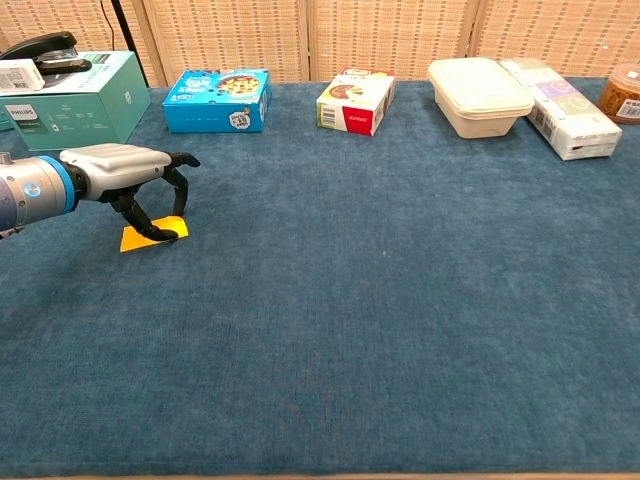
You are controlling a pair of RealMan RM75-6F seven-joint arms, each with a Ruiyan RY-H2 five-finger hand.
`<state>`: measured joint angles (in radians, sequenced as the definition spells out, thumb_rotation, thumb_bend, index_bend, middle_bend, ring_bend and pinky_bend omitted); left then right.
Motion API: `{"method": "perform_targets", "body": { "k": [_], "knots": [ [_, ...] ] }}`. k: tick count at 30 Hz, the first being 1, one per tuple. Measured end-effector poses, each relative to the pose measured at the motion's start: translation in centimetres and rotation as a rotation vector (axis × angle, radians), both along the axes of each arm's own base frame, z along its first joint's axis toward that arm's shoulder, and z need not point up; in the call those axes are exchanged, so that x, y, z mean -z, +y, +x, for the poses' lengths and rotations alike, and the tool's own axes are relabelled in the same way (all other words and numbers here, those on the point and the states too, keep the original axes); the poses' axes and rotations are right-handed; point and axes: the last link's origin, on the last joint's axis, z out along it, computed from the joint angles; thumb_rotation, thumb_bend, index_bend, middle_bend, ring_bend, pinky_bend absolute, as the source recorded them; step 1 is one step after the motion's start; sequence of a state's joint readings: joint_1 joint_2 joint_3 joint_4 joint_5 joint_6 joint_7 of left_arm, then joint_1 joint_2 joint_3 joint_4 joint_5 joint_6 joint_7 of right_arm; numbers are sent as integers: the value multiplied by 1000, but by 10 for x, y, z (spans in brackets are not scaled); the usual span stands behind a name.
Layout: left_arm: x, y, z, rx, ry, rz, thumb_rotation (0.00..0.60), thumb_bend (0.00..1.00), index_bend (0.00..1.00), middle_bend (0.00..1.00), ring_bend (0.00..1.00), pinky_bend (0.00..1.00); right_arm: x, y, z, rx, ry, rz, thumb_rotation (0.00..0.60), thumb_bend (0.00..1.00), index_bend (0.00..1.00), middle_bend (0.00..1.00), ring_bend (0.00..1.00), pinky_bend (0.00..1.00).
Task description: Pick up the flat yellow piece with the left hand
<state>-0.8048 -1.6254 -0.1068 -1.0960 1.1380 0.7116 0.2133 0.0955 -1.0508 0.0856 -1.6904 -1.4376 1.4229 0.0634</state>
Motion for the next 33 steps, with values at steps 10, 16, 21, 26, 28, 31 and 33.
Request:
{"method": "perform_targets", "body": {
  "k": [10,16,21,26,28,31,33],
  "knots": [
    [0,0,0,-9,6,-7,499,407,520,0,0,0,0,0,0,2,-2,-1,600,0,0,0,0,0],
    [-1,2,1,-10,5,-5,498,433,520,0,0,0,1,0,0,3,1,3,600,0,0,0,0,0],
    [2,1,2,-6,7,-9,502,432,520,0,0,0,1,0,0,3,-1,2,600,0,0,0,0,0],
    [3,1,2,-1,13,-3,540,433,531,0,0,0,1,0,0,3,-3,4,600,0,0,0,0,0],
    [3,2,2,0,14,1,559,433,538,0,0,0,1,0,0,3,-5,4,600,0,0,0,0,0],
    [3,2,2,5,17,8,585,433,534,0,0,0,1,0,0,2,-3,3,600,0,0,0,0,0],
    [4,2,2,9,19,11,597,434,531,0,0,0,1,0,0,2,-3,4,600,0,0,0,0,0]
  ]
}}
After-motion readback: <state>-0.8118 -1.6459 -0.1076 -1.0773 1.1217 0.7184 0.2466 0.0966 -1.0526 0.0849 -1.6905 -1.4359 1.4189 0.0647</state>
